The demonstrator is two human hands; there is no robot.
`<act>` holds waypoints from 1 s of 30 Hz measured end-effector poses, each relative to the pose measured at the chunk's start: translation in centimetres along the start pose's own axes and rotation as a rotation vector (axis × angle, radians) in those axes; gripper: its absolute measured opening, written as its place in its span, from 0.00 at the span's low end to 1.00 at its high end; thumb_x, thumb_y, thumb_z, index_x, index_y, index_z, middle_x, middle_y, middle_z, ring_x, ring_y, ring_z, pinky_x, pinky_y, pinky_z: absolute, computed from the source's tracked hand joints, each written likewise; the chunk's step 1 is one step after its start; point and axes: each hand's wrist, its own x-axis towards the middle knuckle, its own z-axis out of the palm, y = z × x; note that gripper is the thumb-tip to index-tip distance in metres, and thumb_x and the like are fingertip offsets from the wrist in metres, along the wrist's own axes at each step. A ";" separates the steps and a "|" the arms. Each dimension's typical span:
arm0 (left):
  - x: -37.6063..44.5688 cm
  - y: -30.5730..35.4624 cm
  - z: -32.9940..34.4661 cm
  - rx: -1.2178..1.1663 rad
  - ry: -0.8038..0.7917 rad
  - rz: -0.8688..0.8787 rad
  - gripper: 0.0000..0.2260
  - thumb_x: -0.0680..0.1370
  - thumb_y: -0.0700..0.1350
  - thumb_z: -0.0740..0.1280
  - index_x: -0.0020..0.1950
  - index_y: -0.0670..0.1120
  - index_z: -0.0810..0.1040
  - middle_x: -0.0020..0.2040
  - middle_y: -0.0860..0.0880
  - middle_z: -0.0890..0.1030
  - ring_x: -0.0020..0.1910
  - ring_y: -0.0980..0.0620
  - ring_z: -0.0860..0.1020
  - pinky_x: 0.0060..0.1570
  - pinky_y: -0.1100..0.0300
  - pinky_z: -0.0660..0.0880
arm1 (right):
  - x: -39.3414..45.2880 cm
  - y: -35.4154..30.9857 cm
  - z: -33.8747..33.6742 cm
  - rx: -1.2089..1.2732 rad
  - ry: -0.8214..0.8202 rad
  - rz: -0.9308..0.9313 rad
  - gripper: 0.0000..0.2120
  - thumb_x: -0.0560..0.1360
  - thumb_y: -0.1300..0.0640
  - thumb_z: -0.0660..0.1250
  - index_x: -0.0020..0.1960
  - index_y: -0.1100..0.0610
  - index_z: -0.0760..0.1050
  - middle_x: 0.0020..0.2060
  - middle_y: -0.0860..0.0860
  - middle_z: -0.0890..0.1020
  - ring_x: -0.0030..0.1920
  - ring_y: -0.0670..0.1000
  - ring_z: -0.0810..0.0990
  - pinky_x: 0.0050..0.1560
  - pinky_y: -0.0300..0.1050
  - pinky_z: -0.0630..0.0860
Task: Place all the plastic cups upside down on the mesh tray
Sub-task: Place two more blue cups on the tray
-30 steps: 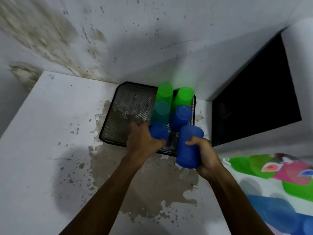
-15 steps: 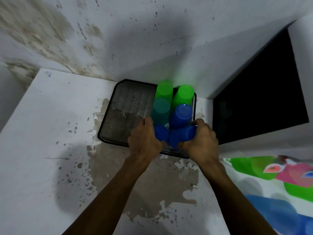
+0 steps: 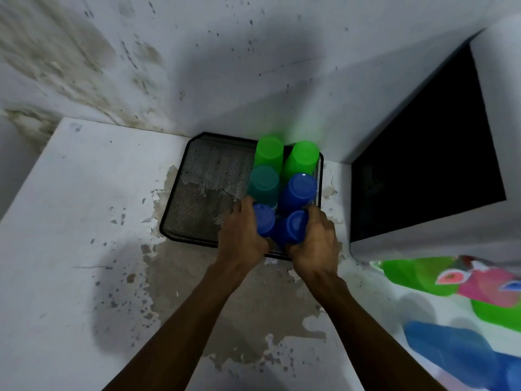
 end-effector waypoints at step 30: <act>-15.7 10.4 7.7 -0.166 0.041 0.571 0.14 0.69 0.43 0.72 0.53 0.45 0.76 0.44 0.52 0.76 0.37 0.58 0.74 0.35 0.63 0.77 | -15.5 12.9 -12.0 0.208 0.146 -0.036 0.14 0.70 0.57 0.72 0.55 0.52 0.78 0.54 0.48 0.81 0.55 0.49 0.78 0.56 0.42 0.76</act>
